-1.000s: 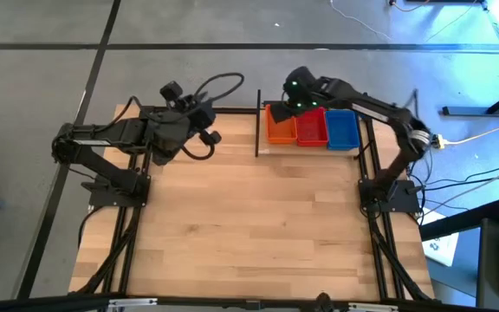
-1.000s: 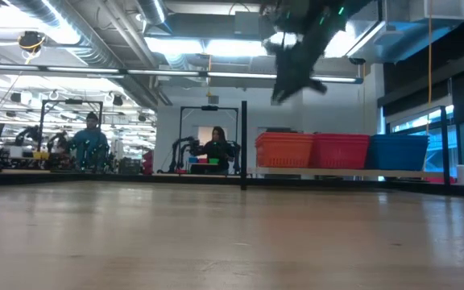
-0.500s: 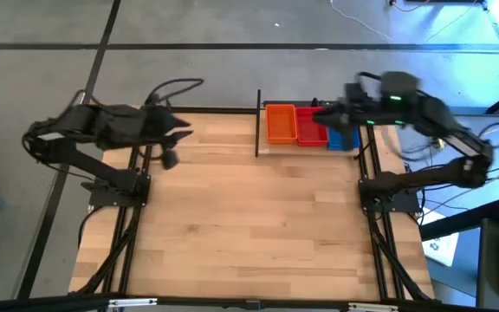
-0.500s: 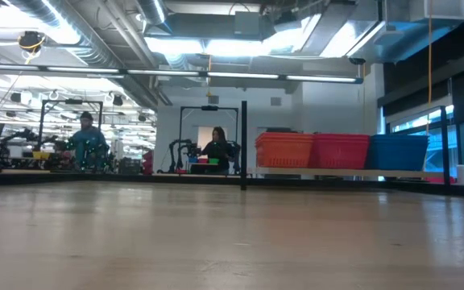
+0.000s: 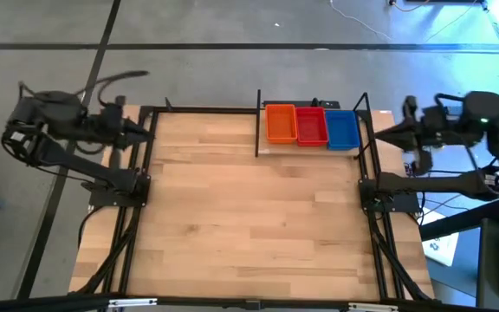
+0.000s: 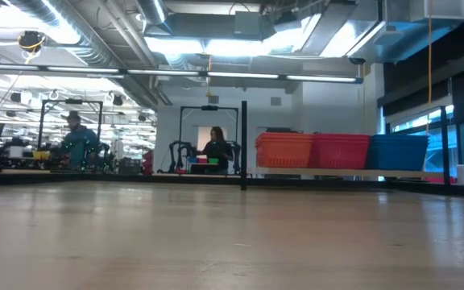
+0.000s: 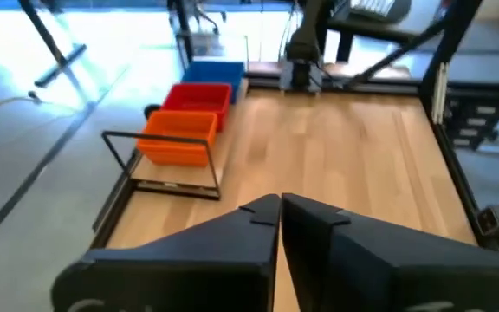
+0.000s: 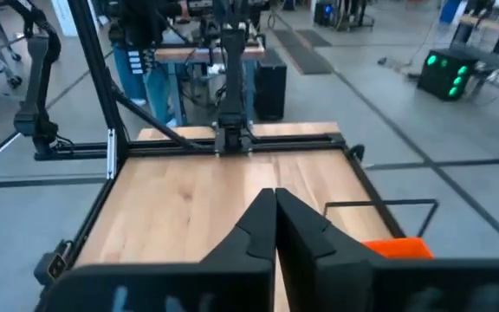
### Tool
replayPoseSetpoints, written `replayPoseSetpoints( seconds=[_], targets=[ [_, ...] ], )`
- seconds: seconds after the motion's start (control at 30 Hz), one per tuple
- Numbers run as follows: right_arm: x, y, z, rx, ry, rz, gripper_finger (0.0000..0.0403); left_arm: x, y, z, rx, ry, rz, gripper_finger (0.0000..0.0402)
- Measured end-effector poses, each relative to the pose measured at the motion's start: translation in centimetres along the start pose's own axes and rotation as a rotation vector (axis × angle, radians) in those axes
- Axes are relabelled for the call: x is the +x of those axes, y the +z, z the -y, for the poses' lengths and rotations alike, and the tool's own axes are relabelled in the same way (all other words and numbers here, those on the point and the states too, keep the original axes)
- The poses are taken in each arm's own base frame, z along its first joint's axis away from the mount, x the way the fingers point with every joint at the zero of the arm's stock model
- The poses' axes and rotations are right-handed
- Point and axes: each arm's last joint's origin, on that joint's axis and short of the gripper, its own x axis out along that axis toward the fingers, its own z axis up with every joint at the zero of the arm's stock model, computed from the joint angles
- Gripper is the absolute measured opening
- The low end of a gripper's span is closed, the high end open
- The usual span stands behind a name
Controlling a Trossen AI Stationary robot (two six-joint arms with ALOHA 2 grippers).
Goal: Stack baskets on shelf by color
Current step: Return to Home Position
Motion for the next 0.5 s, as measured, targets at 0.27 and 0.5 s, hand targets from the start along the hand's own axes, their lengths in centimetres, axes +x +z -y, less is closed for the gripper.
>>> replayPoseSetpoints(
  seconds=[0.27,0.5],
  targets=[
    [-4.8,-3.5,-1.4,-0.054,0.051,0.123,0.0001,-3.9,-3.2,-0.9,-0.012,-0.131,0.193,0.0],
    [-5.1,-9.1,-1.6,0.008,0.061,0.288,0.0001,-4.2,-8.3,-1.4,-0.028,-0.15,0.382,0.0]
  ],
)
